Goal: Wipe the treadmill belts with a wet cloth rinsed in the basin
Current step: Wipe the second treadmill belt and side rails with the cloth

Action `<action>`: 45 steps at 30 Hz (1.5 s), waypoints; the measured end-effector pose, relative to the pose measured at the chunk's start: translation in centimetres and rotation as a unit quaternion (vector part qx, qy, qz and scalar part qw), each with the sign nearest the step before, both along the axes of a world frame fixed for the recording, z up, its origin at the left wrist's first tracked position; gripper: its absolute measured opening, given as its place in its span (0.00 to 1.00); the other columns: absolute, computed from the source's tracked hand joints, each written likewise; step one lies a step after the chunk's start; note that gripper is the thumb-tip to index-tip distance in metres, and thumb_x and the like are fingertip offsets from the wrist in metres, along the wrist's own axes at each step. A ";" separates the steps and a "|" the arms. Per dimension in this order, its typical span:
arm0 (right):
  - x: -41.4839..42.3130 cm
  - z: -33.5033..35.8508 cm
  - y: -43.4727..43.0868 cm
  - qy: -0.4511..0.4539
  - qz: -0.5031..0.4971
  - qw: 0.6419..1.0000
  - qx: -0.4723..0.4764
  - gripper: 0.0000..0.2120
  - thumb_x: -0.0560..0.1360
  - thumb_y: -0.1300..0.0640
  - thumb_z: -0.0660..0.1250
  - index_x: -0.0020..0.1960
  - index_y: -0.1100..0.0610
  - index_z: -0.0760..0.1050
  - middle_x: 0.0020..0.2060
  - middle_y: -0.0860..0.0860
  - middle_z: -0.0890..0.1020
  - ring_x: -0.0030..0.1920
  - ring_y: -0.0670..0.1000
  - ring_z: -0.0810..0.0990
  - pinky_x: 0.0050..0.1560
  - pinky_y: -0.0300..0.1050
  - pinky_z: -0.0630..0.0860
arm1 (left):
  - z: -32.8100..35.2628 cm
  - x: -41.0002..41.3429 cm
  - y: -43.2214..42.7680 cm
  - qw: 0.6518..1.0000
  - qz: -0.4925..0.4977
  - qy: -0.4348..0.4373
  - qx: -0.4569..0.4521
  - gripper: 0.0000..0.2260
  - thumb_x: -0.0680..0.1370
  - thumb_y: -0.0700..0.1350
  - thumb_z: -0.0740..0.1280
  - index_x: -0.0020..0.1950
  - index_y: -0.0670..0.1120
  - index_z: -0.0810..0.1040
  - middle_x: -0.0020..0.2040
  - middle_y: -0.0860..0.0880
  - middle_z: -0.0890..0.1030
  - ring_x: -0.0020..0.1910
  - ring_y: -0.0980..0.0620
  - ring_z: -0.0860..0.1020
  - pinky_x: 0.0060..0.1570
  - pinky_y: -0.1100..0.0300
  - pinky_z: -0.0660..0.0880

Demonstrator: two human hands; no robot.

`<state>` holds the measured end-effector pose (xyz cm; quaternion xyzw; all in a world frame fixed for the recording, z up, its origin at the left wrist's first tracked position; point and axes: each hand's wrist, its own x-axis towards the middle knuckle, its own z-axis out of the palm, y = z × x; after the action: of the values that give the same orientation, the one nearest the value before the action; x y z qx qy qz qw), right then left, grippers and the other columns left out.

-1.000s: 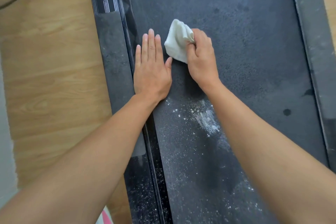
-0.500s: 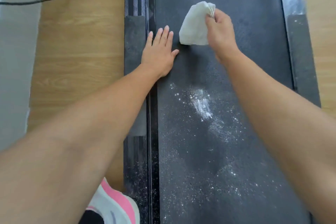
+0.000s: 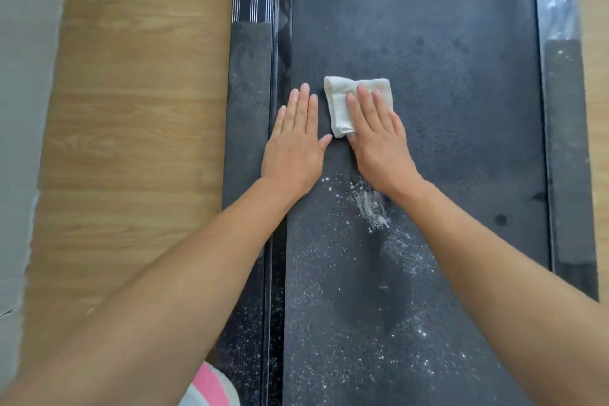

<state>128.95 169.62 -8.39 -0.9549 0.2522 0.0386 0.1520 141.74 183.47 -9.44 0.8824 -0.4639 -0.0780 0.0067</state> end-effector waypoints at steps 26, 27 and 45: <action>6.2 8.3 2.6 0.085 0.084 0.990 0.071 0.14 0.83 0.61 0.58 0.65 0.57 0.75 0.55 0.54 0.77 0.55 0.60 0.77 0.55 0.56 0.78 | 0.6 4.7 7.8 0.984 0.096 0.070 -0.133 0.28 0.87 0.53 0.50 0.86 0.45 0.51 0.87 0.50 0.46 0.85 0.52 0.43 0.83 0.43 0.48; 5.7 8.0 3.6 0.085 0.098 0.988 0.084 0.14 0.80 0.60 0.59 0.63 0.58 0.76 0.57 0.53 0.76 0.59 0.58 0.75 0.56 0.57 0.79 | 0.4 4.7 7.7 0.982 0.100 0.074 -0.139 0.28 0.87 0.53 0.50 0.86 0.45 0.52 0.87 0.51 0.47 0.85 0.52 0.43 0.83 0.43 0.49; -0.1 1.2 14.4 0.051 -0.009 0.999 -0.003 0.35 0.87 0.37 0.44 0.86 0.54 0.44 0.86 0.51 0.42 0.85 0.53 0.37 0.84 0.59 0.44 | 0.2 4.8 7.9 0.973 0.101 0.106 -0.178 0.28 0.86 0.51 0.50 0.86 0.46 0.53 0.87 0.51 0.47 0.85 0.53 0.44 0.82 0.42 0.54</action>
<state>128.83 184.00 -7.19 -0.9499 0.2682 0.0854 0.1359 146.57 191.36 -9.21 0.8961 -0.3755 -0.0857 0.2207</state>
